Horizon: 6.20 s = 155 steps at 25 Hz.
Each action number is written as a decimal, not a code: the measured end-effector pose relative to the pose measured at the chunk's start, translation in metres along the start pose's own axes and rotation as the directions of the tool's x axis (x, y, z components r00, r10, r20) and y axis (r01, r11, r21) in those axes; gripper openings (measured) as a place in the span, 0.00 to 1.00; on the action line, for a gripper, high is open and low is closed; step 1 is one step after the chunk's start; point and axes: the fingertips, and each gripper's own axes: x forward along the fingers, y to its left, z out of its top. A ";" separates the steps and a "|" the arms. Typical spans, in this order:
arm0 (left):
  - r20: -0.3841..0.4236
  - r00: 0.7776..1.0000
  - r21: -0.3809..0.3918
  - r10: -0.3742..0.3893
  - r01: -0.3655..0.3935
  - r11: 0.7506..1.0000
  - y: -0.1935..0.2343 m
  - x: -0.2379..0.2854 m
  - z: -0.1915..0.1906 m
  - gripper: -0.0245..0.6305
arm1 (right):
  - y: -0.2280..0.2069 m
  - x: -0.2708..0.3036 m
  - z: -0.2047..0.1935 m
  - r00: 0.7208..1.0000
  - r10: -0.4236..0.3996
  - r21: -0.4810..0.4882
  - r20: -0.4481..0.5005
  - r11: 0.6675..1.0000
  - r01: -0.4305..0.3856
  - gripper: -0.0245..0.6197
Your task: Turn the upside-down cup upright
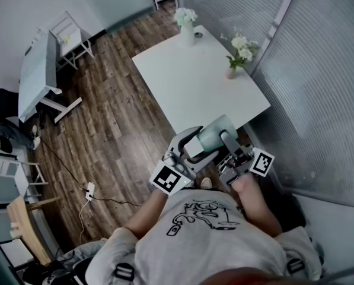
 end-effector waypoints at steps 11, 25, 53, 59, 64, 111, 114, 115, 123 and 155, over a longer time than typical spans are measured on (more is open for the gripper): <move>0.013 1.000 0.026 -0.011 0.011 1.000 0.003 -0.001 0.001 0.49 | -0.005 0.002 -0.004 1.000 0.021 0.070 0.010 0.997 -0.022 0.61; 0.042 0.999 -0.013 -0.009 0.010 1.000 0.011 -0.003 0.003 0.49 | -0.004 0.009 -0.007 1.000 0.003 -0.019 -0.015 1.000 -0.003 0.61; 0.101 0.995 -0.054 0.023 -0.018 0.998 0.033 -0.011 0.009 0.49 | 0.011 -0.017 -0.008 0.909 -0.375 -0.831 -0.179 0.553 0.065 0.61; 0.091 0.996 -0.048 0.024 -0.020 0.999 0.032 -0.012 0.009 0.49 | 0.026 -0.011 -0.012 0.878 -0.459 -0.986 -0.138 0.144 -0.079 0.61; 0.088 0.996 -0.040 0.023 -0.019 0.999 0.031 -0.013 0.009 0.49 | 0.024 -0.015 -0.018 0.810 -0.576 -0.963 -0.107 -0.144 -0.230 0.61; 0.052 0.997 -0.038 -0.055 0.057 0.998 0.003 -0.012 -0.007 0.49 | -0.025 -0.016 -0.035 0.664 -0.736 -0.579 0.133 -0.602 -0.550 0.60; 0.046 0.997 -0.030 -0.060 0.062 0.998 0.002 -0.010 -0.009 0.48 | -0.028 -0.018 -0.034 0.666 -0.736 -0.628 0.122 -0.577 -0.523 0.60; 0.044 0.997 -0.032 -0.060 0.062 0.998 0.002 -0.009 -0.010 0.48 | -0.029 -0.019 -0.034 0.665 -0.738 -0.649 0.114 -0.563 -0.513 0.60; 0.031 0.997 -0.036 -0.074 0.075 0.997 0.003 -0.002 -0.013 0.48 | -0.041 -0.022 -0.033 0.681 -0.731 -0.826 0.030 -0.402 -0.395 0.60; -0.052 0.992 -0.060 -0.115 0.112 0.992 0.042 0.034 -0.078 0.47 | -0.136 -0.026 -0.033 0.788 -0.574 -0.966 -0.222 0.237 -0.101 0.60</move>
